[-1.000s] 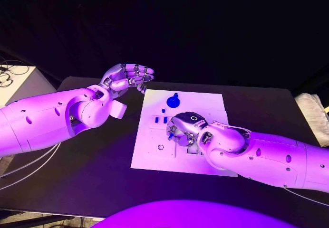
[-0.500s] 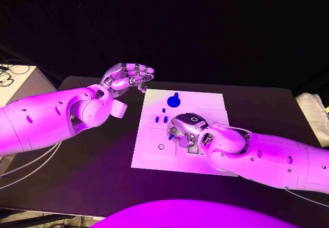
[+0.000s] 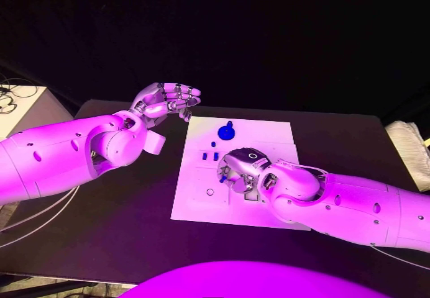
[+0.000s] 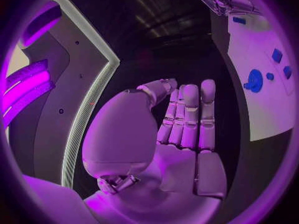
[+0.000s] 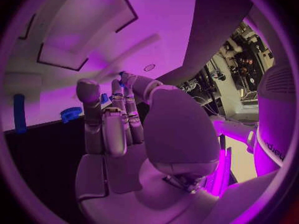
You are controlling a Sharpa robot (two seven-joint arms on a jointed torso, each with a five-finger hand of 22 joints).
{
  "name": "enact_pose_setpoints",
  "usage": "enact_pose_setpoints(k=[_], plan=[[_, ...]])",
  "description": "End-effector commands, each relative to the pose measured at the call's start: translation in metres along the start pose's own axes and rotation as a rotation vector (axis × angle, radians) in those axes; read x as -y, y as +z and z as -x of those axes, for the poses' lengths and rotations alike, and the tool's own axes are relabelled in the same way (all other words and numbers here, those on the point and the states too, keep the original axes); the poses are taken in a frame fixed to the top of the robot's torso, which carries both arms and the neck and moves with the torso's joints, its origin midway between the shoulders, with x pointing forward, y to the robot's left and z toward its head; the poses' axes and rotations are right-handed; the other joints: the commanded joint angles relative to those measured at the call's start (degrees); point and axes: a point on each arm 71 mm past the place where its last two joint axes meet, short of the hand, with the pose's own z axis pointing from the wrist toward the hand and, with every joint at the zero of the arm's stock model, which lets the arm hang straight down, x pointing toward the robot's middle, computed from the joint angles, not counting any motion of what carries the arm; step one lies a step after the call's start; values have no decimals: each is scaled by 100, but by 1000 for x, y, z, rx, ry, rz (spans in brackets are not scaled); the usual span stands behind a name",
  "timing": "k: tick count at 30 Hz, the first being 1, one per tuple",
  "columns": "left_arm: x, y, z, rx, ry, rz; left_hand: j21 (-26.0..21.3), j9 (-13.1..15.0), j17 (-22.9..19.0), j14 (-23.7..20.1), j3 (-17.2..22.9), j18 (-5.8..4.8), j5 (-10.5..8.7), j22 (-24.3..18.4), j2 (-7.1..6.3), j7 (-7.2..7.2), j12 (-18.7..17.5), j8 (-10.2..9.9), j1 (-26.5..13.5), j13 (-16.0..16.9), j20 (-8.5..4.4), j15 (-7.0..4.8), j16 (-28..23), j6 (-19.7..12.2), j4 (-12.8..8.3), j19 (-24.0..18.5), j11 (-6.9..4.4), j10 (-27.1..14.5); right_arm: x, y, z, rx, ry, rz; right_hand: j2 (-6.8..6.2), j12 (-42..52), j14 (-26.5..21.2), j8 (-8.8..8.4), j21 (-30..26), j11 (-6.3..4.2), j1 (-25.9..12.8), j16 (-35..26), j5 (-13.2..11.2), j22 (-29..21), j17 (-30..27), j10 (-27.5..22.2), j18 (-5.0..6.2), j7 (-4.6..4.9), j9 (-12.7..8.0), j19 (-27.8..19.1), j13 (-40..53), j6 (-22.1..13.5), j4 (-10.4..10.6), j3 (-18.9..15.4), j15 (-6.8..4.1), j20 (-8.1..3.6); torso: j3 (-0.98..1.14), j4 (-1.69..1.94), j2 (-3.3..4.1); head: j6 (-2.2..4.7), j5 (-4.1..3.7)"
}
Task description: Assemble the parts on the task board
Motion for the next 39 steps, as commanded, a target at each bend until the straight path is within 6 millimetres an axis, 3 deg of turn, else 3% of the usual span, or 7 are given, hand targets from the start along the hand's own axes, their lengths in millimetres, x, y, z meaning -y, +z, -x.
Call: enact_pose_setpoints(k=[1,10,22,28,32,39], plan=[[0,0,-2,-10,-13,-6,34,-5,-5,-27,29,86,16,5,-13,-13,17,-5,-14,-6,-15,6,-38,-20,16,-14,28,-7,-1,1,-3,-29,-20,7,49,29,368,29,35,-235,-7,35,7,6,207,277,-64,21,9,-13,187,27,-9,41,-39,-22,-3,9,2,-9,-5],[0,0,-2,-15,-15,-2,30,-5,-6,-28,32,88,15,0,-14,-13,15,-5,-18,-7,-15,6,-39,-21,14,-22,28,-10,-1,3,-5,-40,-31,-1,48,27,369,29,40,-234,-10,41,9,13,214,278,-65,22,13,-13,188,27,-12,42,-38,-21,-4,-5,-1,-25,-3],[0,0,-2,-14,-15,-1,30,-5,-6,-28,32,88,15,0,-14,-13,15,-5,-18,-7,-15,6,-39,-21,14,-22,28,-10,-4,4,-11,-84,-21,17,18,-18,362,12,-18,-216,-66,28,12,-42,185,236,-53,42,32,-67,193,-12,-18,23,-22,-10,-5,4,-7,-43,9],[0,0,-2,-12,-17,0,32,-7,-9,-26,36,85,1,5,-6,-8,13,-2,-73,-9,-11,13,-41,-20,36,-31,34,-20,0,3,-10,-62,-11,5,-127,-209,304,-182,-237,-85,-335,-95,228,-231,-13,-89,-23,154,10,-242,146,-336,73,-75,93,84,-8,-4,-9,-41,14],[0,0,-2,-11,-18,0,32,-7,-9,-26,36,85,1,5,-5,-8,14,-2,-74,-9,-10,13,-41,-20,36,-32,33,-20,1,3,-8,-36,1,-3,-329,-204,201,-308,-759,61,-474,-274,231,-728,-280,-705,73,246,-12,-575,-29,-502,112,-119,221,205,-4,-3,-6,-43,17],[0,-1,-1,-11,-18,1,32,-7,-9,-26,36,85,1,5,-5,-8,14,-2,-74,-9,-10,13,-41,-20,36,-32,33,-20,4,0,-4,10,18,-9,-359,-134,26,-470,-1195,157,-360,-445,257,-1093,-587,-1315,156,313,-55,-871,-205,-738,89,-349,310,307,-2,-2,-4,-35,10]])
